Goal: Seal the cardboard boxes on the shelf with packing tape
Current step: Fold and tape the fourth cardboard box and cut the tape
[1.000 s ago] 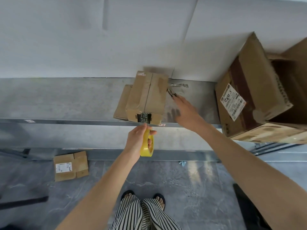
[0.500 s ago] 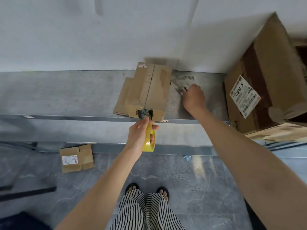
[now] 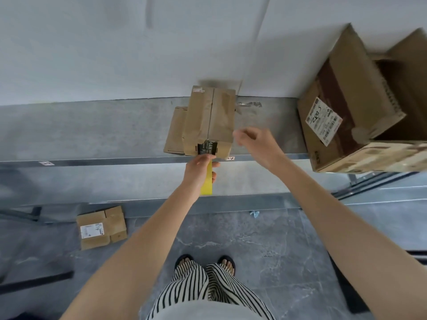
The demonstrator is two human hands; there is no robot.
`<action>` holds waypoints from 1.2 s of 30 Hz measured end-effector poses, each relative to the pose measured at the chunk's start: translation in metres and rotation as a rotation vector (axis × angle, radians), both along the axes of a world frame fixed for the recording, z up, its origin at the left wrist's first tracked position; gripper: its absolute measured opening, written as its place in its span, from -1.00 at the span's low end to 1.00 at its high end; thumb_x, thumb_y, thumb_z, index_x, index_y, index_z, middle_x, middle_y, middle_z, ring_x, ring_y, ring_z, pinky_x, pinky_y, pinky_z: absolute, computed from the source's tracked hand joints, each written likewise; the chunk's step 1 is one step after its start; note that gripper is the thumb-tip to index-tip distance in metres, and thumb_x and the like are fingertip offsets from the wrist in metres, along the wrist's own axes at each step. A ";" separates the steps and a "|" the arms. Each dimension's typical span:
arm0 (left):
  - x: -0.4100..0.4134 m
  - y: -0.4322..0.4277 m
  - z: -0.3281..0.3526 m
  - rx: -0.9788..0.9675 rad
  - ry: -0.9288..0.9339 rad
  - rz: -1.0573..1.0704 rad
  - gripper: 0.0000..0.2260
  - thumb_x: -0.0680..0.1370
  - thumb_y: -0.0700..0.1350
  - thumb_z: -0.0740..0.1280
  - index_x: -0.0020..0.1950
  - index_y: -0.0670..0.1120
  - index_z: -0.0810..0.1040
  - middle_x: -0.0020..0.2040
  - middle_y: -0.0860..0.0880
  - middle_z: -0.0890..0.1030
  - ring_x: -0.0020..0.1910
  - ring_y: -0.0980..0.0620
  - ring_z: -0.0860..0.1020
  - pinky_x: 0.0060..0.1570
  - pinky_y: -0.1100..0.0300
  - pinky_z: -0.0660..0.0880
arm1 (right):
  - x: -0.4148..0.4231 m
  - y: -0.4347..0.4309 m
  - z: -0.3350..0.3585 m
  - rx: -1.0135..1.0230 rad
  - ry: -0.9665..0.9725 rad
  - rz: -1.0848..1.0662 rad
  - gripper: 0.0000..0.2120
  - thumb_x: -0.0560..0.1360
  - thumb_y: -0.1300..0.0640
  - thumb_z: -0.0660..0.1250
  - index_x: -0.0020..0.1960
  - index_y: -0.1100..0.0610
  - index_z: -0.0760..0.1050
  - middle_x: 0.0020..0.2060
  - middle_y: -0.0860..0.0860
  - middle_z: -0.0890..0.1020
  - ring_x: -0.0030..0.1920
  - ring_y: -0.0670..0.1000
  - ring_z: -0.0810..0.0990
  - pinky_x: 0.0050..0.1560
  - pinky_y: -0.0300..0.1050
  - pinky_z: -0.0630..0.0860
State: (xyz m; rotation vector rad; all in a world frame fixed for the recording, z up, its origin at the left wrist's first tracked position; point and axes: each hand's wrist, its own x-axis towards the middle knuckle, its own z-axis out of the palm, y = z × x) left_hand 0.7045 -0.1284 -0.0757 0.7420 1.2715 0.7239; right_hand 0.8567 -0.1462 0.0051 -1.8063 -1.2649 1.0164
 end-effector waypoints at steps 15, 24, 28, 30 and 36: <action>-0.008 -0.002 0.005 -0.102 -0.068 -0.023 -0.82 0.59 -0.26 0.17 -0.17 -0.12 0.49 -0.15 -0.10 0.60 -0.48 -0.01 0.47 -0.42 0.23 0.43 | -0.017 -0.016 -0.026 -0.115 -0.257 0.066 -0.80 0.51 0.04 0.31 -0.17 0.15 0.60 -0.31 0.05 0.56 -0.35 -0.07 0.41 -0.39 -0.21 0.30; -0.012 -0.008 0.006 -0.078 -0.072 -0.033 -0.80 0.59 -0.27 0.16 -0.17 -0.11 0.50 -0.14 -0.11 0.60 -0.50 0.00 0.47 -0.42 0.22 0.44 | -0.030 -0.006 -0.034 -0.124 -0.233 0.088 -0.76 0.50 0.04 0.31 -0.26 0.15 0.56 -0.36 0.04 0.53 -0.44 -0.06 0.34 -0.50 -0.29 0.25; -0.014 -0.009 0.007 -0.071 -0.060 -0.030 -0.80 0.58 -0.27 0.15 -0.15 -0.11 0.51 -0.14 -0.10 0.61 -0.48 -0.01 0.47 -0.41 0.21 0.44 | -0.031 -0.004 -0.037 -0.082 -0.218 0.064 -0.79 0.52 0.06 0.32 -0.17 0.18 0.61 -0.27 0.16 0.60 -0.43 -0.06 0.36 -0.45 -0.22 0.28; -0.015 -0.009 0.008 -0.066 -0.054 -0.026 -0.80 0.58 -0.27 0.15 -0.16 -0.12 0.52 -0.14 -0.10 0.60 -0.48 -0.01 0.47 -0.41 0.22 0.44 | -0.028 -0.005 -0.037 -0.072 -0.197 0.062 -0.80 0.50 0.07 0.34 -0.16 0.18 0.62 -0.26 0.20 0.61 -0.41 -0.06 0.38 -0.39 -0.18 0.30; -0.016 -0.010 0.008 -0.072 -0.074 -0.007 -0.77 0.58 -0.29 0.14 -0.19 -0.13 0.52 -0.16 -0.11 0.60 -0.50 -0.01 0.46 -0.40 0.21 0.42 | 0.007 -0.007 -0.034 -0.176 -0.201 0.117 -0.90 0.46 0.09 0.41 -0.13 0.13 0.64 -0.23 0.04 0.64 -0.24 -0.03 0.53 -0.21 -0.15 0.43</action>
